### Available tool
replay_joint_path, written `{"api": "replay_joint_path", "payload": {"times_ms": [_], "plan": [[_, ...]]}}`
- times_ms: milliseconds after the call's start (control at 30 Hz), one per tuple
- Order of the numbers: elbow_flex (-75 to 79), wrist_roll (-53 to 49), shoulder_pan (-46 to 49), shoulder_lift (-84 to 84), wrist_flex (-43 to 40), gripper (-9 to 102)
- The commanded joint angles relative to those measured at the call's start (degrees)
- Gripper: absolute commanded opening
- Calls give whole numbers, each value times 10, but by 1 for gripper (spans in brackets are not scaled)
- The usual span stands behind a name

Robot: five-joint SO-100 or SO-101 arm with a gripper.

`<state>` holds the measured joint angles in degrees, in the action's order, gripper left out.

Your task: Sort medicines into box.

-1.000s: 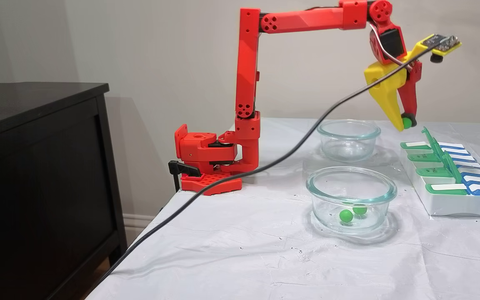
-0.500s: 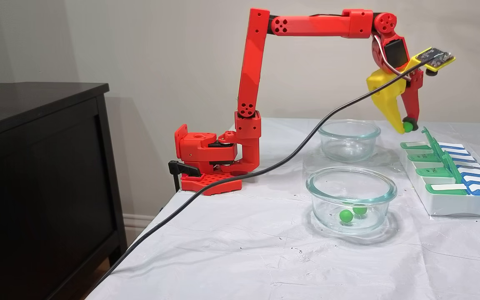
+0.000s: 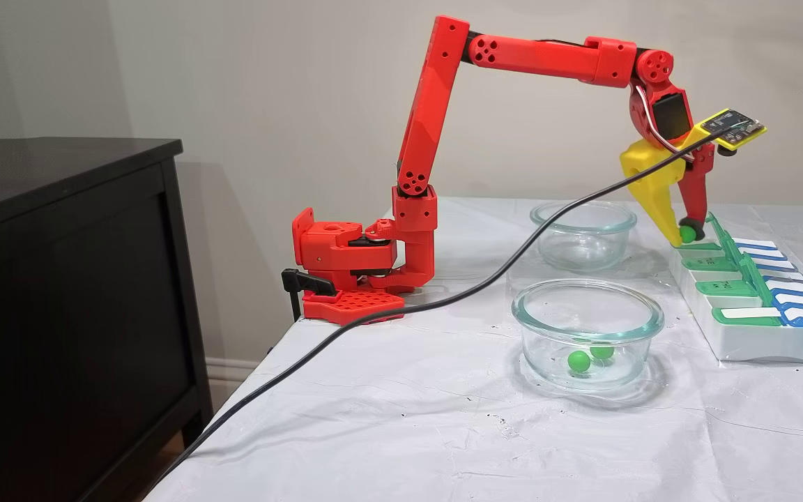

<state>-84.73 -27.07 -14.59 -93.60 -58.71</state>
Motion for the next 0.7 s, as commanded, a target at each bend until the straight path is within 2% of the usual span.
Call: {"api": "replay_joint_path", "payload": {"times_ms": [0,100,433,533,667], "plan": [[46,-15,-3,-31,19,14],[35,-19,-6,-39,23,19],[35,-35,-4,-53,5,21],[54,-51,4,-65,-39,22],[91,-108,18,-71,-133,14]]}}
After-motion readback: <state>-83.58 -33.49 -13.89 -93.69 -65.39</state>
